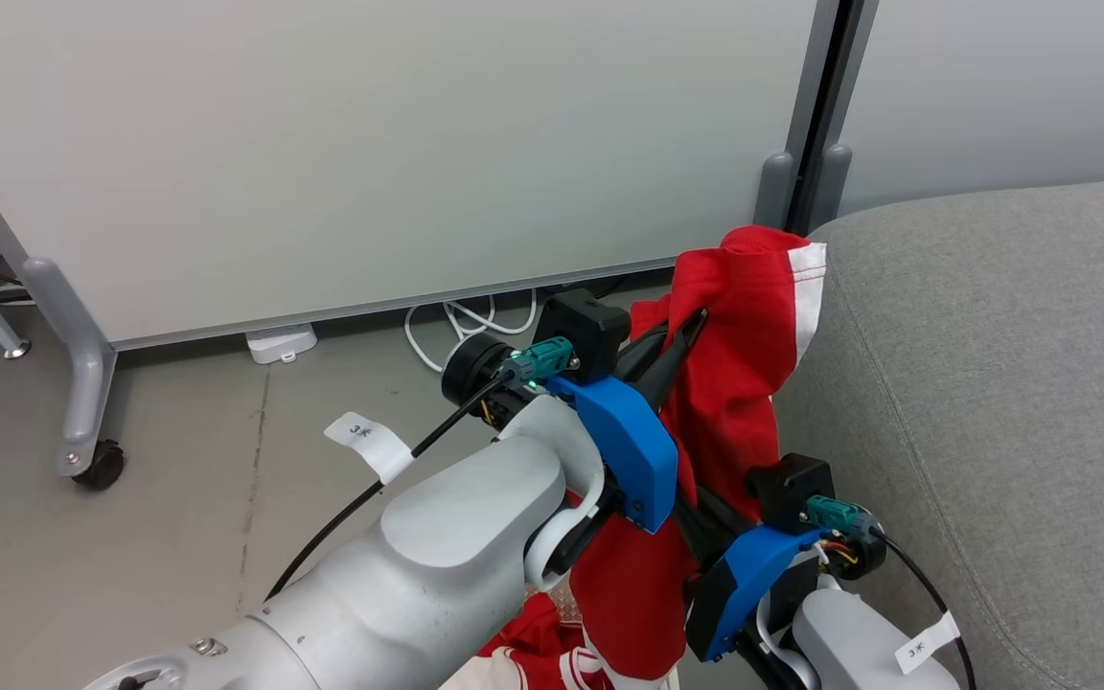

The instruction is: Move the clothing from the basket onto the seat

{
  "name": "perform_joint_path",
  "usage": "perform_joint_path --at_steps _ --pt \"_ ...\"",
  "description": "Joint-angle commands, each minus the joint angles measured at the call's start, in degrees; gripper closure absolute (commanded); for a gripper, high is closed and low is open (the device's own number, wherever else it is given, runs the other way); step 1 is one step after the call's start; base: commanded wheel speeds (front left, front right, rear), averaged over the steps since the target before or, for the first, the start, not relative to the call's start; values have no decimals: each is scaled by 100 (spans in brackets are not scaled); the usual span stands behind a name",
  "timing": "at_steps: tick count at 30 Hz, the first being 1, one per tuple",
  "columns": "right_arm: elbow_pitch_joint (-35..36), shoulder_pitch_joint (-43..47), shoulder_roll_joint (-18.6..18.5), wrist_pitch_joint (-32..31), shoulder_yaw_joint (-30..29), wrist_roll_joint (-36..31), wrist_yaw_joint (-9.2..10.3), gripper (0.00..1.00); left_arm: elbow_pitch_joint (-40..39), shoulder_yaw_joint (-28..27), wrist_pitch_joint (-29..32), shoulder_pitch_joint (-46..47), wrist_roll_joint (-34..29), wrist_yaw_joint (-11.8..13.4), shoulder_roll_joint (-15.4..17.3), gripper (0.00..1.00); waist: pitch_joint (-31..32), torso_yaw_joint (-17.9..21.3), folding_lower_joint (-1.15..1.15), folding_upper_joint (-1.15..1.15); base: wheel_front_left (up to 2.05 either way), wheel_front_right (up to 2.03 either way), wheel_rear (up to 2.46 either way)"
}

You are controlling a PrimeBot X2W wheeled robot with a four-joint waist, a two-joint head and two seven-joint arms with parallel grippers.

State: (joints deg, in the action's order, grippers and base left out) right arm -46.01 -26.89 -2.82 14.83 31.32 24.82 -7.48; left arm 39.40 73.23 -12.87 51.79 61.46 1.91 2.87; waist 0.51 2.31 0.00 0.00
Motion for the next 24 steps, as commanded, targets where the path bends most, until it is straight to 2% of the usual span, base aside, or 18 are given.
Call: perform_joint_path --at_steps 1,6,7,8,9,10,11,24 --pt "-23 -106 -13 34 22 44 -3 100 22 20 0 46 8 5 3 100 0 1 0 0 0 0 0" --pt "-50 -129 -13 42 44 74 -3 100 25 24 -1 38 9 13 3 100 -4 3 0 0 0 0 0" --pt "-52 -130 -13 43 46 79 -3 100 27 26 -7 36 8 20 3 91 -3 3 0 0 0 0 0" --pt "-55 -130 -13 40 46 78 -3 100 28 26 -11 32 11 31 3 69 -2 2 0 0 0 0 0" --pt "-58 -131 -13 42 45 81 -3 100 29 27 -14 31 11 40 3 52 0 2 0 0 0 0 0" --pt "-60 -134 -13 43 43 88 -3 100 29 27 -17 31 11 48 3 20 1 2 0 0 0 0 0" --pt "-62 -137 -13 44 41 90 -3 100 26 28 -21 30 9 57 3 0 3 2 0 0 0 0 0" --pt "94 -8 -13 46 -258 -40 -3 100 22 -77 -213 -264 -115 52 4 0 15 -62 0 0 0 0 0"
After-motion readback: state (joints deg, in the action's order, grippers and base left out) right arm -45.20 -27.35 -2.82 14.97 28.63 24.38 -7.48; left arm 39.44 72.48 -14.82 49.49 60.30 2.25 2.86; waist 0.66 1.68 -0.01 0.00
